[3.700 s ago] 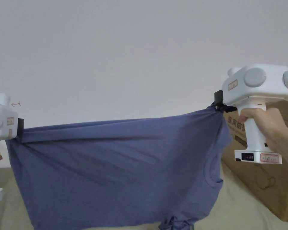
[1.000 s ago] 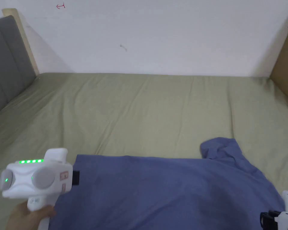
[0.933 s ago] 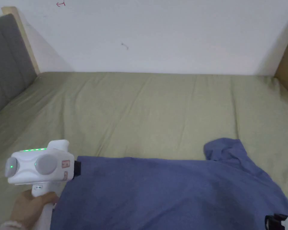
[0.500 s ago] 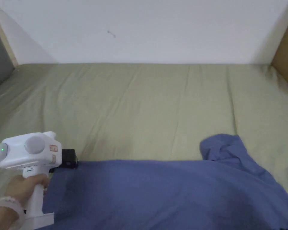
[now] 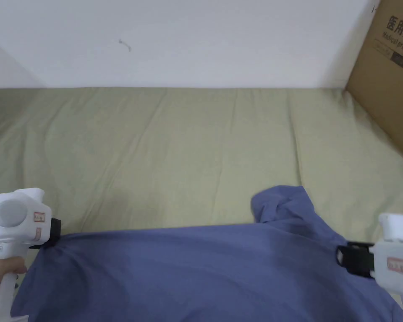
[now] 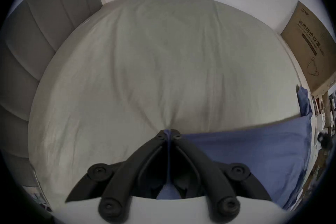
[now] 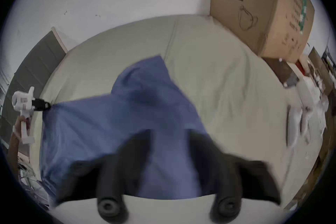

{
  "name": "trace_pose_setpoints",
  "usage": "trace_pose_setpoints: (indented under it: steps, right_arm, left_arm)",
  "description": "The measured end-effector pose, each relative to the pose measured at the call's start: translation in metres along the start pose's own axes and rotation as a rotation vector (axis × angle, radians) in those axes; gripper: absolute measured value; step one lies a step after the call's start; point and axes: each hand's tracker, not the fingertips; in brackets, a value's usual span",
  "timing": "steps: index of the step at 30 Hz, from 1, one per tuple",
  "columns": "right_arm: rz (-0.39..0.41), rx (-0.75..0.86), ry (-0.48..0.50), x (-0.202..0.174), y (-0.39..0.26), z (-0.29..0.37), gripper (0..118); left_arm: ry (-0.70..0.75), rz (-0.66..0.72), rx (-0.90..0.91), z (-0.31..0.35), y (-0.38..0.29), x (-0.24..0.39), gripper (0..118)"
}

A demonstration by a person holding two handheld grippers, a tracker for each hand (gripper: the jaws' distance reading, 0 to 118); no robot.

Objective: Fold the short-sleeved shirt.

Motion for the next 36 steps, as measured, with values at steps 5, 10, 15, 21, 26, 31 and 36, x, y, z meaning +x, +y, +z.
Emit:
trace_pose_setpoints:
  steps: [5, 10, 15, 21, 26, 31, 36]
  right_arm:
    - [0.018, -0.015, 0.074, 0.013, 0.059, -0.050, 91]
    - [0.010, -0.132, 0.046, 0.023, 0.075, -0.108, 90]
    - [0.056, -0.181, 0.018, 0.020, 0.055, -0.130, 33]
    - [0.069, -0.204, 0.078, 0.013, 0.062, -0.102, 0]
    - [0.037, -0.140, 0.100, 0.010, 0.065, -0.058, 0]
    - [0.023, -0.057, 0.110, 0.018, 0.076, 0.011, 0]
    - [0.012, 0.033, 0.119, 0.024, 0.090, 0.088, 0]
  left_arm:
    - [0.012, -0.027, 0.007, -0.040, 0.022, -0.030, 0]
    - [0.008, -0.038, 0.001, -0.027, 0.006, -0.010, 0]
    - [0.006, -0.048, 0.004, -0.019, 0.000, -0.003, 0]
    - [-0.003, -0.048, 0.014, -0.006, 0.004, -0.006, 0]
    - [-0.014, -0.069, 0.047, 0.032, -0.003, -0.004, 0]
    - [-0.028, -0.055, 0.138, 0.106, -0.014, 0.000, 0]
    - [-0.021, -0.068, 0.238, 0.172, -0.013, -0.004, 0]
